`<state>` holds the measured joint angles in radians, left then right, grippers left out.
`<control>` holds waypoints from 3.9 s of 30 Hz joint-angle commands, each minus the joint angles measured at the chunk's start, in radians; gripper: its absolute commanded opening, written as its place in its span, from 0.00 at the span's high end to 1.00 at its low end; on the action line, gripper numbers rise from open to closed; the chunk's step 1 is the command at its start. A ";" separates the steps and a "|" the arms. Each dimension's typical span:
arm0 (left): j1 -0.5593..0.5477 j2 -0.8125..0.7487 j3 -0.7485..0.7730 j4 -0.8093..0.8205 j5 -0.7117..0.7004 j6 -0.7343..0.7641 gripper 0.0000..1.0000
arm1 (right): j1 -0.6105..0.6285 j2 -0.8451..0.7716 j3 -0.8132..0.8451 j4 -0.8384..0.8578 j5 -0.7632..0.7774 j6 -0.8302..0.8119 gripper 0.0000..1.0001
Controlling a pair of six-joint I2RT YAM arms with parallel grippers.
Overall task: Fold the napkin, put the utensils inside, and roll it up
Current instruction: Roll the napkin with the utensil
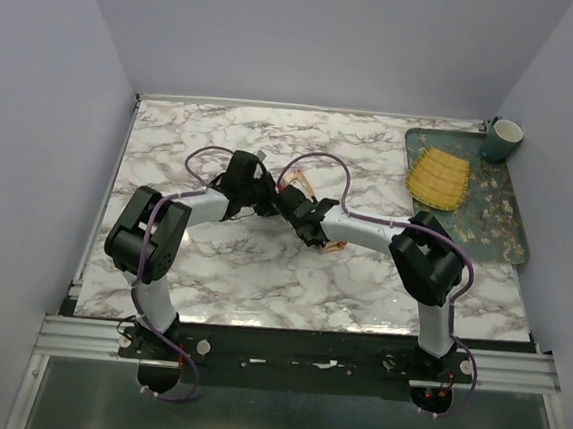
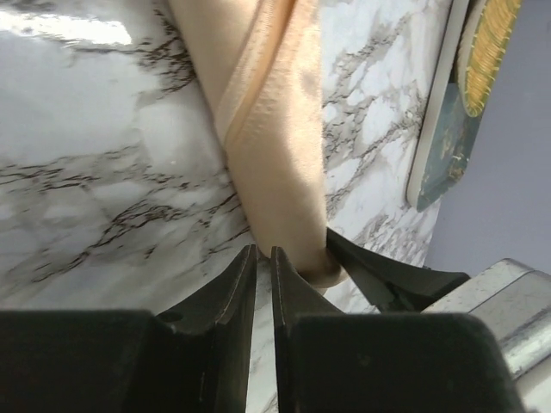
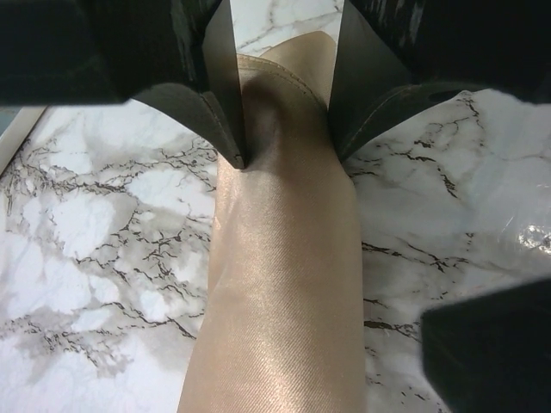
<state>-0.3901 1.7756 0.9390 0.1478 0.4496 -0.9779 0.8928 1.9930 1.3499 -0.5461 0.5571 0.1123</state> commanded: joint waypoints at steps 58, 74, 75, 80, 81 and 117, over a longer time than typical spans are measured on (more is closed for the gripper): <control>-0.092 0.421 0.489 -0.205 -0.117 0.064 0.71 | -0.279 -0.019 -0.048 0.161 -0.436 0.132 0.56; -0.035 0.173 0.344 -0.226 -0.126 0.102 0.51 | -0.281 -0.117 0.003 0.069 -0.551 0.145 0.17; -0.026 0.159 0.315 -0.226 -0.115 0.102 0.50 | -0.281 -0.147 0.005 0.064 -0.565 0.150 0.16; -0.016 0.090 0.271 -0.222 -0.056 0.133 0.50 | -0.282 -0.247 -0.018 0.048 -0.603 0.153 0.10; -0.016 0.084 0.259 -0.214 -0.037 0.127 0.51 | -0.284 -0.264 -0.021 0.046 -0.606 0.153 0.10; -0.016 -0.674 0.245 -0.070 0.021 0.298 0.30 | -0.322 -1.384 -0.357 0.153 -0.106 0.124 0.00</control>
<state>-0.4061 1.1233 1.1332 0.0509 0.4789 -0.6975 0.5720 0.6037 0.9470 -0.3687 0.3592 0.2596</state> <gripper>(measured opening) 0.693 0.995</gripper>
